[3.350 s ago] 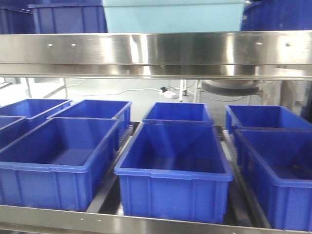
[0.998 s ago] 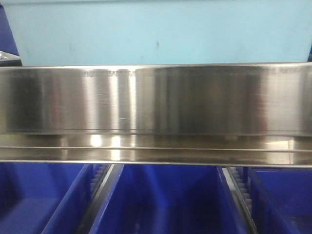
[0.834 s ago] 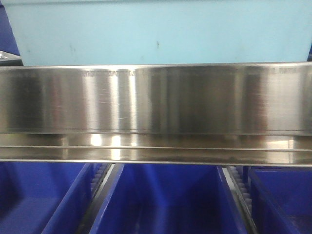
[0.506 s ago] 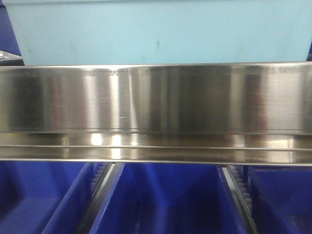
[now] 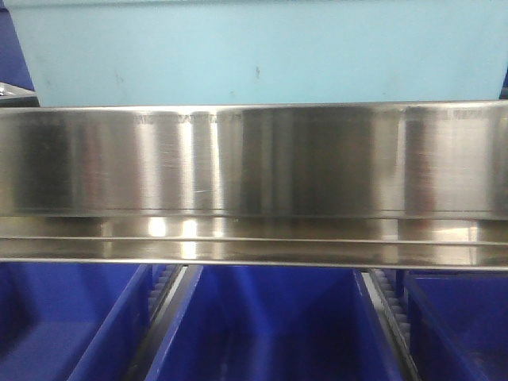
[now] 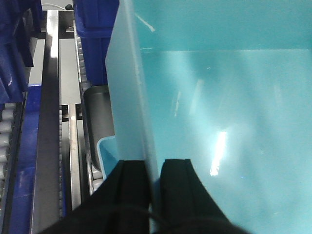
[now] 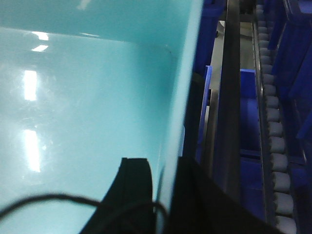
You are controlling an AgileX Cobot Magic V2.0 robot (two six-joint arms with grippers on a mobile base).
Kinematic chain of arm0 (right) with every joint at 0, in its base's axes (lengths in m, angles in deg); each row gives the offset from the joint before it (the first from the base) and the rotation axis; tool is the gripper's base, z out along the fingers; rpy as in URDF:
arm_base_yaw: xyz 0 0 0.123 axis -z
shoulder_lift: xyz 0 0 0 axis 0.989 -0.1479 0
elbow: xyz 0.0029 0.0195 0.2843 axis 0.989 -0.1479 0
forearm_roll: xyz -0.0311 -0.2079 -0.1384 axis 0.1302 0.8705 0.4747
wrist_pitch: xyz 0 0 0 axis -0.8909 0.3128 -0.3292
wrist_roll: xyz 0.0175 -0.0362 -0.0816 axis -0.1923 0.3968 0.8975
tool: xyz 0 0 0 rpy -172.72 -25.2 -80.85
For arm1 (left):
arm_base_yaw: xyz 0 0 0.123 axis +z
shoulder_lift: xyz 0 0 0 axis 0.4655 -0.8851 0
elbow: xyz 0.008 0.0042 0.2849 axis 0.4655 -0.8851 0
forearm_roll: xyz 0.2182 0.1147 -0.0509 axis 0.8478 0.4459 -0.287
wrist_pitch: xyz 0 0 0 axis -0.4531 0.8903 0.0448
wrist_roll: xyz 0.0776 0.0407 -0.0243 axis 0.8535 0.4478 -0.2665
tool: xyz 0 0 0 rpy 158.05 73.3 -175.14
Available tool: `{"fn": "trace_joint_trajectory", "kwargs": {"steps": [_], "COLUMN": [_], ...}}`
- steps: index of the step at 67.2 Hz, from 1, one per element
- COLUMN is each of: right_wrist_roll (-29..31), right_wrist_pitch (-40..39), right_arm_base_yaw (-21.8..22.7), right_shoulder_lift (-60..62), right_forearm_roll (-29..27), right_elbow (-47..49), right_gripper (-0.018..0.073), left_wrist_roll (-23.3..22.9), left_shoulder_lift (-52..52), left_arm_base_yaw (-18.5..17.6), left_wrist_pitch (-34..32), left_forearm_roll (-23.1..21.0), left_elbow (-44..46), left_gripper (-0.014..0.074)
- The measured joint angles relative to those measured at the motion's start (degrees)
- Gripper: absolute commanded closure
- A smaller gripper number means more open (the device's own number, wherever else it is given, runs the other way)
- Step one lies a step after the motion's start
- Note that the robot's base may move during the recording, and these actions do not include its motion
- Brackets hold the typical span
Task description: Move two blue bins to right shelf middle
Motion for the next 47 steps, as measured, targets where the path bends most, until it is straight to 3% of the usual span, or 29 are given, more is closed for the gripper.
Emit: {"fn": "trace_joint_trajectory", "kwargs": {"steps": [18,37,47], "right_wrist_roll": [0.0,0.2,0.3], "right_wrist_pitch": [-0.4,0.7,1.2], "right_arm_base_yaw": [0.0,0.0,0.0], "right_shoulder_lift": [0.0,-0.5,-2.2], "right_forearm_roll": [0.0,-0.2,0.0], "right_elbow": [0.0,0.0,0.0], "right_gripper": [0.0712,0.0712,0.0712], "left_wrist_roll": [0.0,0.0,0.0], "left_shoulder_lift": [0.0,-1.7,-3.2], "left_arm_base_yaw": [0.0,0.0,0.0], "left_wrist_pitch": [-0.1,8.8,10.1], "left_forearm_roll": [0.1,-0.3,-0.1], "left_elbow": [0.0,0.0,0.0], "left_gripper": [0.0707,0.0707,0.0707]}}
